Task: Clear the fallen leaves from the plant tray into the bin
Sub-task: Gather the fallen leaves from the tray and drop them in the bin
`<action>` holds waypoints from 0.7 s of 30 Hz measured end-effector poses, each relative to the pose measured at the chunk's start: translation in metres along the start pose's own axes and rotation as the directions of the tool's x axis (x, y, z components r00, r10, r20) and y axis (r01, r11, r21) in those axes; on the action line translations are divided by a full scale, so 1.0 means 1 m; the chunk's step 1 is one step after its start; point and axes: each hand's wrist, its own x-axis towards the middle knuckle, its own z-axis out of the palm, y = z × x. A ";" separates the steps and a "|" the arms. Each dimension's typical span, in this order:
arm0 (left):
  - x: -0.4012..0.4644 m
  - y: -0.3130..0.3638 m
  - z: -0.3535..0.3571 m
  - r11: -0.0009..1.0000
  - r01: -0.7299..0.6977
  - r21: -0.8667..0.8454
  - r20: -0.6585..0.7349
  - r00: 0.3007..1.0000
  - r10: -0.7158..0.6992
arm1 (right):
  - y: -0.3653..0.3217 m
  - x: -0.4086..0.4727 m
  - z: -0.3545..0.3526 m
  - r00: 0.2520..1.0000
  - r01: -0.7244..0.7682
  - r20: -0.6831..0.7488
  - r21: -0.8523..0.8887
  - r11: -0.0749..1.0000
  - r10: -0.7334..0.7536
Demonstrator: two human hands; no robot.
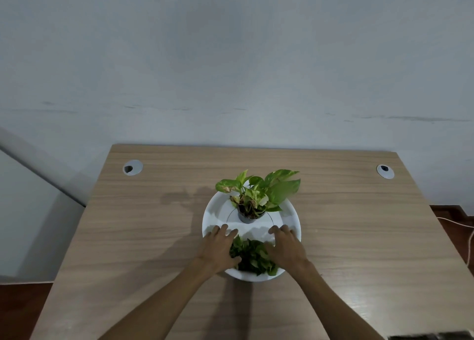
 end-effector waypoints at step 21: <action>-0.004 -0.005 -0.014 0.995 -0.059 -0.086 0.175 0.982 0.074 | 0.007 -0.015 0.014 0.942 0.141 0.285 0.148 0.979 -0.178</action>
